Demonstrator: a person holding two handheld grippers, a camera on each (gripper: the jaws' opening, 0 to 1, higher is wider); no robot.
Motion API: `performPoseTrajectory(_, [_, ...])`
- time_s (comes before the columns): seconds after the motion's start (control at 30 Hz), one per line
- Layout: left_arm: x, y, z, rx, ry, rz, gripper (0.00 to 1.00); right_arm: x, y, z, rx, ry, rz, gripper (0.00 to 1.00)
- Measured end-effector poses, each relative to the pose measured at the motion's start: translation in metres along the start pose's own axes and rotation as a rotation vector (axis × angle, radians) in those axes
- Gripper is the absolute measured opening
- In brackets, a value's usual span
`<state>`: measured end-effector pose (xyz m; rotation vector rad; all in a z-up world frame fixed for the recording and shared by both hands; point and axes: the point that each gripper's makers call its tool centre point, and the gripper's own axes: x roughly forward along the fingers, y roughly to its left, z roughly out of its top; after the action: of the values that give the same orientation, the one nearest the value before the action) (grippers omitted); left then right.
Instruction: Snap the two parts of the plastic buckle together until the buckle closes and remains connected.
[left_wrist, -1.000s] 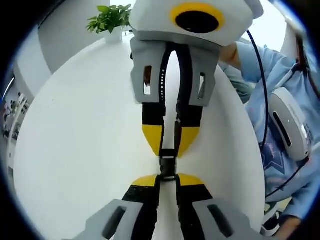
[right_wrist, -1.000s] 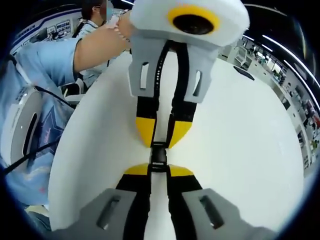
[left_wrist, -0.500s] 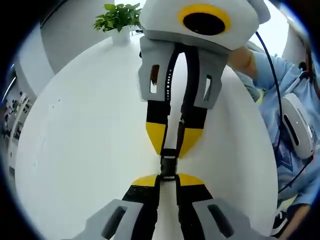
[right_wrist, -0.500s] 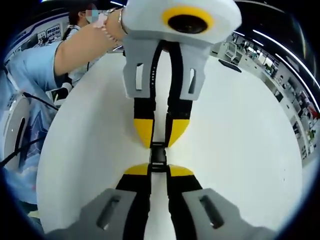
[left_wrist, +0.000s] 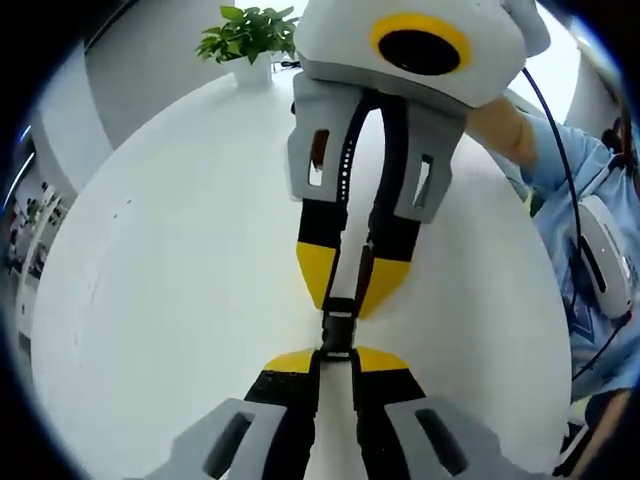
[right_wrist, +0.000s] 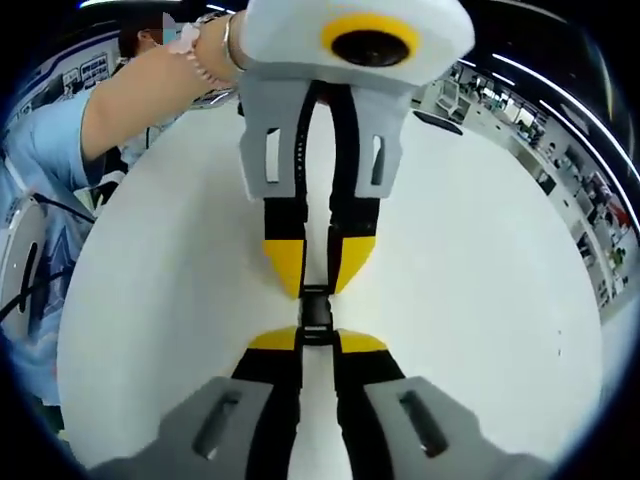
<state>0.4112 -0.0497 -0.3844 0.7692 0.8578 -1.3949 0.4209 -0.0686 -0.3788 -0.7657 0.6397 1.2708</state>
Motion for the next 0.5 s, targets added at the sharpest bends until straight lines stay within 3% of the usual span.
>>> performPoseTrajectory(0.5, [0.003, 0.030, 0.003, -0.056, -0.040, 0.026, 0.11, 0.011, -0.037, 0.000, 0.022, -0.003, -0.016, 0.11])
